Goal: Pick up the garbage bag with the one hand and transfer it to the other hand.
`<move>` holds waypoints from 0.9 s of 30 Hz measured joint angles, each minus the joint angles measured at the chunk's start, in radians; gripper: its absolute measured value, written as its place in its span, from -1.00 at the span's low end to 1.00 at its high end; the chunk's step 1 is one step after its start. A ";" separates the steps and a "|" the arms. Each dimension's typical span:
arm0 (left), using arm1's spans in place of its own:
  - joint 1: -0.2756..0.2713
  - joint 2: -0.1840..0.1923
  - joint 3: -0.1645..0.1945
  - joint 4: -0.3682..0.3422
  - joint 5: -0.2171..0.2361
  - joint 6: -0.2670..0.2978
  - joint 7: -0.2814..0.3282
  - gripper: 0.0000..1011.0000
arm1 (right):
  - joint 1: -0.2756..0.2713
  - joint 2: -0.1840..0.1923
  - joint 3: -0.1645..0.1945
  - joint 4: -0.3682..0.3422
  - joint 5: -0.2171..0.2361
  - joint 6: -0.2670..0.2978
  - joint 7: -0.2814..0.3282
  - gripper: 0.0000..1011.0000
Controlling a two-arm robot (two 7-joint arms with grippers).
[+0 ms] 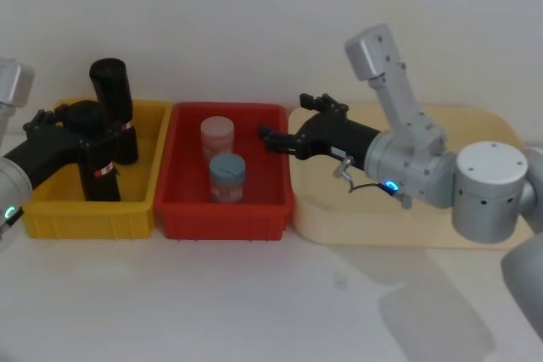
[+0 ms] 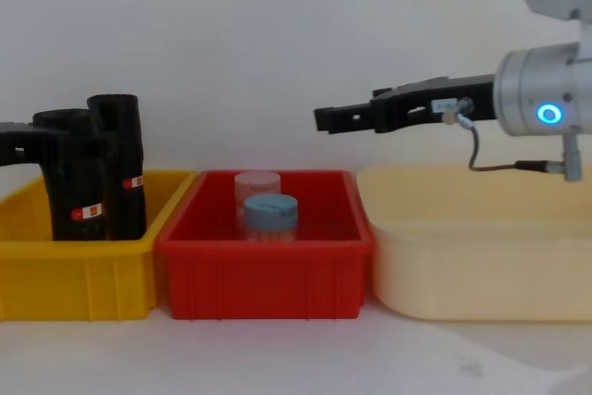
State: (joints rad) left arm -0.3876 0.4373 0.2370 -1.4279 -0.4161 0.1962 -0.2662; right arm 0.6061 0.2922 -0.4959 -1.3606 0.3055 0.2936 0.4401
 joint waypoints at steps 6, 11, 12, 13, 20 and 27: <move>-0.007 -0.003 0.003 0.007 0.003 0.001 -0.001 0.98 | 0.033 -0.022 -0.034 0.045 -0.003 0.006 0.022 0.98; -0.010 -0.004 0.004 0.010 0.005 0.001 -0.002 0.98 | 0.068 -0.050 -0.064 0.098 -0.005 0.012 0.043 0.98; -0.010 -0.004 0.005 0.010 0.005 0.001 -0.002 0.98 | 0.073 -0.054 -0.069 0.105 -0.006 0.013 0.047 0.98; -0.010 -0.004 0.005 0.011 0.005 0.001 -0.002 0.98 | 0.083 -0.063 -0.077 0.120 -0.006 0.015 0.053 0.98; -0.013 -0.005 0.006 0.013 0.006 0.001 -0.003 0.98 | 0.120 -0.094 -0.105 0.186 -0.009 0.019 0.074 0.98; -0.014 -0.005 0.006 0.015 0.007 0.001 -0.003 0.98 | 0.151 -0.121 -0.128 0.254 -0.013 0.021 0.093 0.98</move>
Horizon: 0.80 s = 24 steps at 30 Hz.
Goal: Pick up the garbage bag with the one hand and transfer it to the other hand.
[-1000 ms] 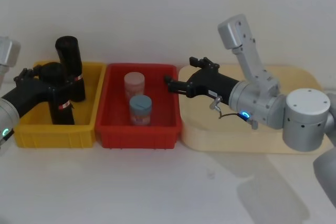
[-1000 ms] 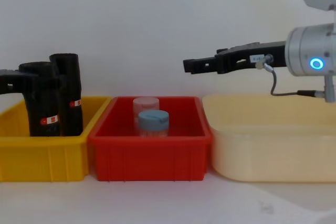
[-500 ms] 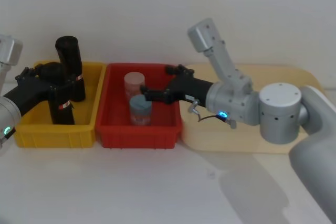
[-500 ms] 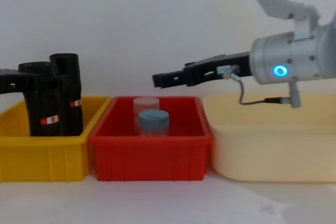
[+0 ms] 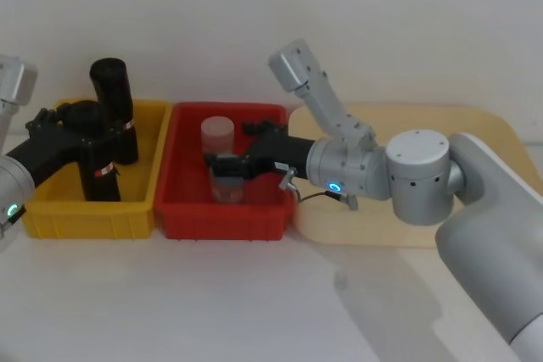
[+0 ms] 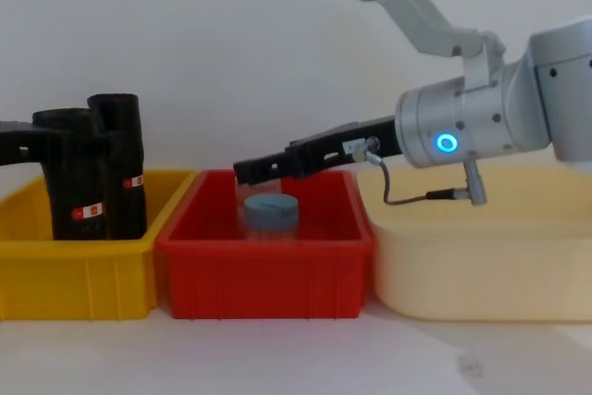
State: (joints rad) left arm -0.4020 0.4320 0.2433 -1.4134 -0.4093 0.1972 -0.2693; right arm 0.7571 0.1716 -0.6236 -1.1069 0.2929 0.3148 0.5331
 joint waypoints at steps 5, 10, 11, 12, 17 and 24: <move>-0.001 -0.001 0.000 0.001 0.000 0.000 0.000 0.98 | 0.013 -0.011 -0.012 0.034 -0.009 0.002 0.007 0.98; -0.001 -0.001 0.001 0.001 0.001 0.000 0.000 0.98 | 0.021 -0.018 -0.022 0.059 -0.019 0.003 0.009 0.98; -0.001 -0.001 0.000 0.001 0.001 0.000 0.000 0.98 | 0.022 -0.019 -0.024 0.062 -0.020 0.003 0.010 0.98; -0.001 -0.001 0.000 0.001 0.001 0.000 0.000 0.98 | 0.024 -0.020 -0.025 0.065 -0.022 0.003 0.010 0.98; -0.002 -0.001 0.000 0.002 0.001 0.000 0.000 0.98 | 0.030 -0.025 -0.032 0.086 -0.032 0.006 0.012 0.98; -0.002 -0.001 0.000 0.002 0.001 0.000 0.000 0.98 | 0.036 -0.031 -0.037 0.103 -0.043 0.011 0.015 0.98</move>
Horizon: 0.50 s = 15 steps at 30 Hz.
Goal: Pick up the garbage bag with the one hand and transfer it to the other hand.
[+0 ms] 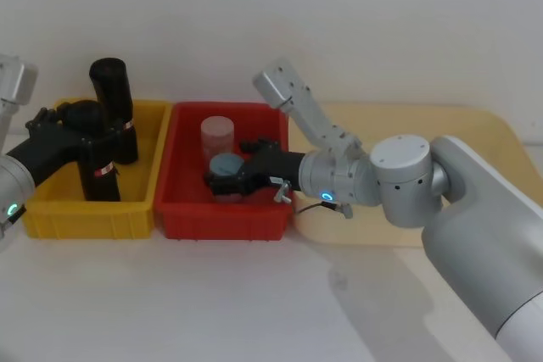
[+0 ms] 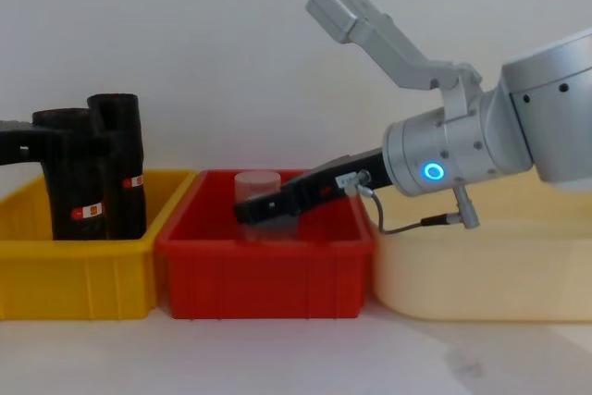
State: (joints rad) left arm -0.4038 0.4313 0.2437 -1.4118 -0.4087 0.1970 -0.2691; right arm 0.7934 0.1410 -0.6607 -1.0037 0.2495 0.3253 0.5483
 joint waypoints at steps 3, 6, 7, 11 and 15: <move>0.000 0.000 0.000 0.000 0.000 0.000 0.000 0.98 | 0.001 -0.001 0.000 0.004 -0.002 0.000 0.002 0.98; 0.000 0.000 0.000 0.000 0.000 0.000 0.000 0.98 | 0.001 -0.002 0.000 0.007 -0.005 0.000 0.003 0.98; 0.000 0.000 0.000 0.000 0.000 0.000 0.000 0.98 | 0.001 -0.003 0.000 0.008 -0.005 0.000 0.003 0.98; 0.000 0.000 0.000 0.000 0.000 0.000 0.000 0.98 | 0.001 -0.004 0.000 0.011 -0.008 0.000 0.005 0.92; 0.000 0.000 0.000 0.000 0.000 0.000 0.000 0.98 | 0.002 -0.004 0.000 0.013 -0.010 0.000 0.006 0.77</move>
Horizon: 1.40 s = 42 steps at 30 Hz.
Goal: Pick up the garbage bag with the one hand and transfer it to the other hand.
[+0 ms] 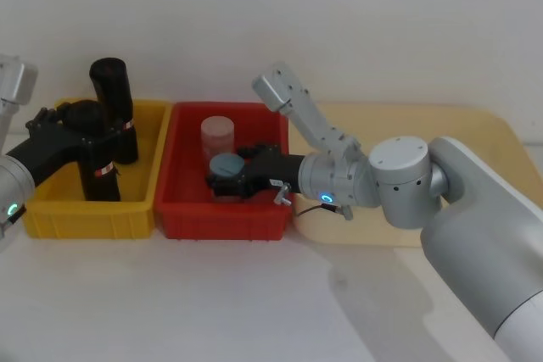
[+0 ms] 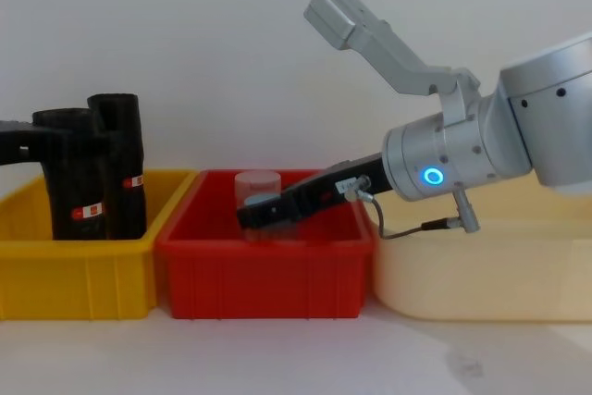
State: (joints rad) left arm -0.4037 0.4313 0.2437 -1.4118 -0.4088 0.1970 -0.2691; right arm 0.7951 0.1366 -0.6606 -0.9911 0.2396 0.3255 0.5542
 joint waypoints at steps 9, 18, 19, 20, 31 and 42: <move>0.000 0.000 0.000 0.000 0.000 0.000 0.000 0.98 | 0.001 -0.001 0.001 0.003 -0.003 -0.001 0.002 0.31; 0.000 0.000 0.000 0.000 0.000 0.000 0.000 0.98 | 0.001 -0.002 0.001 0.004 -0.003 -0.001 0.003 0.31; 0.000 0.000 0.000 0.000 0.000 0.000 0.000 0.98 | 0.001 -0.002 0.001 0.004 -0.004 -0.001 0.003 0.31; 0.000 0.000 0.000 0.000 0.000 0.000 0.000 0.98 | 0.001 -0.002 0.001 0.004 -0.004 -0.001 0.003 0.31; 0.000 0.000 0.000 0.000 0.000 0.000 0.000 0.51 | 0.001 -0.002 0.001 0.005 -0.004 -0.001 0.003 0.31; 0.000 0.000 0.000 0.000 0.000 0.000 0.000 0.03 | 0.001 -0.002 0.001 0.005 -0.004 -0.001 0.003 0.31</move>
State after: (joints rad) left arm -0.4036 0.4313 0.2437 -1.4119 -0.4088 0.1970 -0.2692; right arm 0.7958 0.1349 -0.6593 -0.9866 0.2352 0.3243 0.5568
